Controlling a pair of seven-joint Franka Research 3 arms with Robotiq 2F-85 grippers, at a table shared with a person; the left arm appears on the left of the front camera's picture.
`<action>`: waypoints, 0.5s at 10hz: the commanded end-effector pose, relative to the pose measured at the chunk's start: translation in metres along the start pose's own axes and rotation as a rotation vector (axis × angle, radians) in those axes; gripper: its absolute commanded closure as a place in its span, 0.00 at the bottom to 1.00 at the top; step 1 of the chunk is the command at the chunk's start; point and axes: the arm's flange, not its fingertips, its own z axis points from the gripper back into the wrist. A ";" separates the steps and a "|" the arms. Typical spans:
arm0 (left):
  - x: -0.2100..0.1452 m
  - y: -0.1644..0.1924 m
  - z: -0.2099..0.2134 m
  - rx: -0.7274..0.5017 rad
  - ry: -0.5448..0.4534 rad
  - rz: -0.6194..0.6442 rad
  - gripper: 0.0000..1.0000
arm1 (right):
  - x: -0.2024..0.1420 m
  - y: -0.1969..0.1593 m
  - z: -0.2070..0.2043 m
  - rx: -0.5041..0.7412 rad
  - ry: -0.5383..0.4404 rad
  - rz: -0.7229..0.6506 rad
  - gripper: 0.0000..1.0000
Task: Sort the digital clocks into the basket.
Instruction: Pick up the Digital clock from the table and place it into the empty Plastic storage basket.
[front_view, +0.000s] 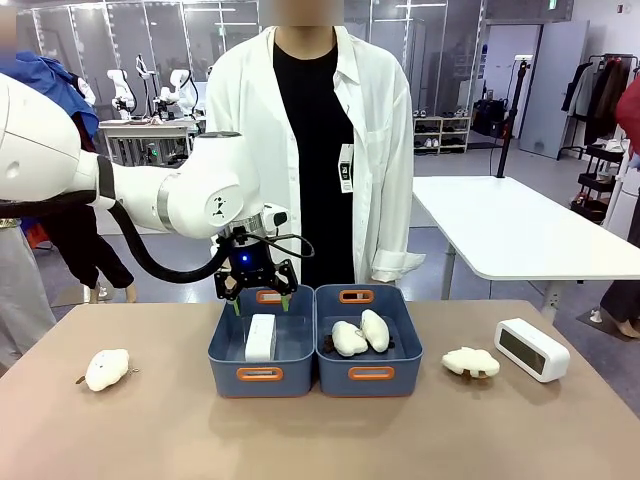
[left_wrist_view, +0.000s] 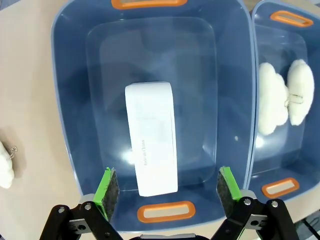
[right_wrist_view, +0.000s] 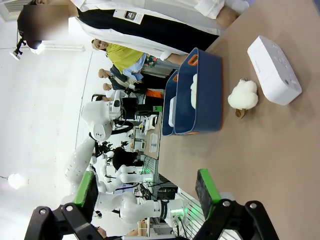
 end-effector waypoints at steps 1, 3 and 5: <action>-0.001 0.000 -0.001 0.001 0.003 0.000 0.00 | -0.003 0.003 0.001 0.000 0.006 0.009 0.00; -0.032 0.096 0.069 -0.294 0.022 0.159 0.00 | -0.003 0.003 0.001 0.000 0.006 0.009 0.00; -0.064 0.186 0.094 -0.491 0.105 0.194 0.00 | -0.003 0.003 0.001 0.000 0.006 0.009 0.00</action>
